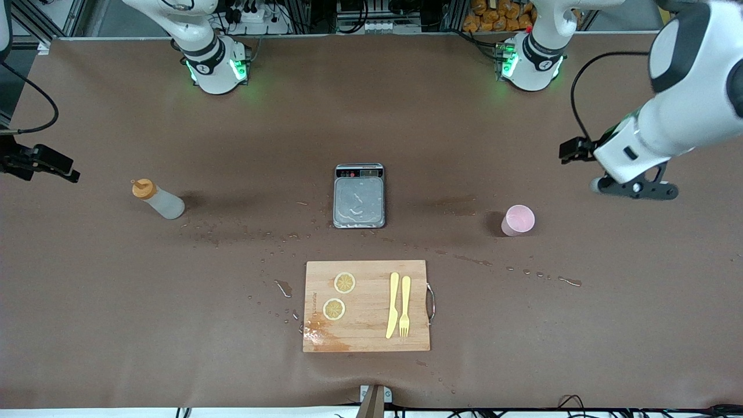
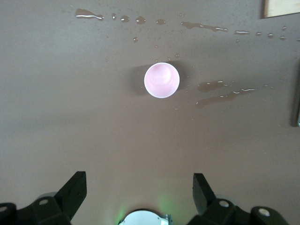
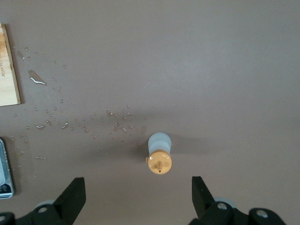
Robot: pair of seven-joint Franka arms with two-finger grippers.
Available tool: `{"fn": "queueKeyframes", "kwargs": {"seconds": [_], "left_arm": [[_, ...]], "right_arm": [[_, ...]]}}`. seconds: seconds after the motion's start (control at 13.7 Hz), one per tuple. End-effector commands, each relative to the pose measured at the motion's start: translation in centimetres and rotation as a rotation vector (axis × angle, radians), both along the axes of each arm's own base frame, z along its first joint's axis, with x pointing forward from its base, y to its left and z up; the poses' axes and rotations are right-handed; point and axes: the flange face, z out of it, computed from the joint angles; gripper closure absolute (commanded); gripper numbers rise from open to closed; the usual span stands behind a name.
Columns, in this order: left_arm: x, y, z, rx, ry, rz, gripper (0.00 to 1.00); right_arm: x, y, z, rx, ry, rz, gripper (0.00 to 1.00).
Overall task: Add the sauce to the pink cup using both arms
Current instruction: 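Move the left gripper to the pink cup while the right gripper reaches the bottle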
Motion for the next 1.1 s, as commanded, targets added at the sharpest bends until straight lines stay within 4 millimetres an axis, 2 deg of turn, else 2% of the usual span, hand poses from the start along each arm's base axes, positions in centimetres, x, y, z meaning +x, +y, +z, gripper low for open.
{"fn": "queueKeyframes", "kwargs": {"seconds": [0.0, 0.22, 0.37, 0.44, 0.59, 0.73, 0.8, 0.95, 1.02], "left_arm": [[0.7, 0.2, -4.8, 0.02, 0.006, -0.021, 0.0], [1.1, 0.7, -9.3, 0.014, -0.02, -0.011, 0.0], [0.8, 2.1, -11.7, 0.0, -0.086, 0.014, 0.0], [0.8, 2.1, -12.9, -0.005, -0.103, 0.01, 0.0], [0.8, 2.1, -15.5, -0.009, -0.105, 0.008, 0.0], [0.7, 2.4, -18.0, -0.01, -0.096, 0.006, 0.0], [0.7, 2.2, -19.3, -0.012, -0.088, 0.002, 0.0], [0.9, 2.2, -21.6, -0.012, -0.068, -0.003, 0.0], [0.9, 2.1, -22.5, -0.012, -0.064, -0.006, 0.0]], "right_arm": [[-0.9, -4.7, -2.2, 0.161, 0.073, -0.149, 0.0], [-1.4, -7.9, -4.5, 0.214, 0.137, -0.239, 0.0], [-2.4, -10.8, -7.0, 0.247, 0.237, -0.353, 0.0], [-2.5, -11.8, -8.3, 0.291, 0.277, -0.392, 0.0], [-3.3, -15.1, -10.7, 0.356, 0.333, -0.539, 0.0], [-2.2, -16.6, -12.9, 0.351, 0.419, -0.742, 0.0], [-1.7, -17.0, -14.7, 0.34, 0.48, -0.85, 0.0], [-1.5, -17.7, -17.0, 0.378, 0.535, -0.933, 0.0], [-2.1, -18.8, -18.2, 0.414, 0.57, -0.96, 0.0]]}}
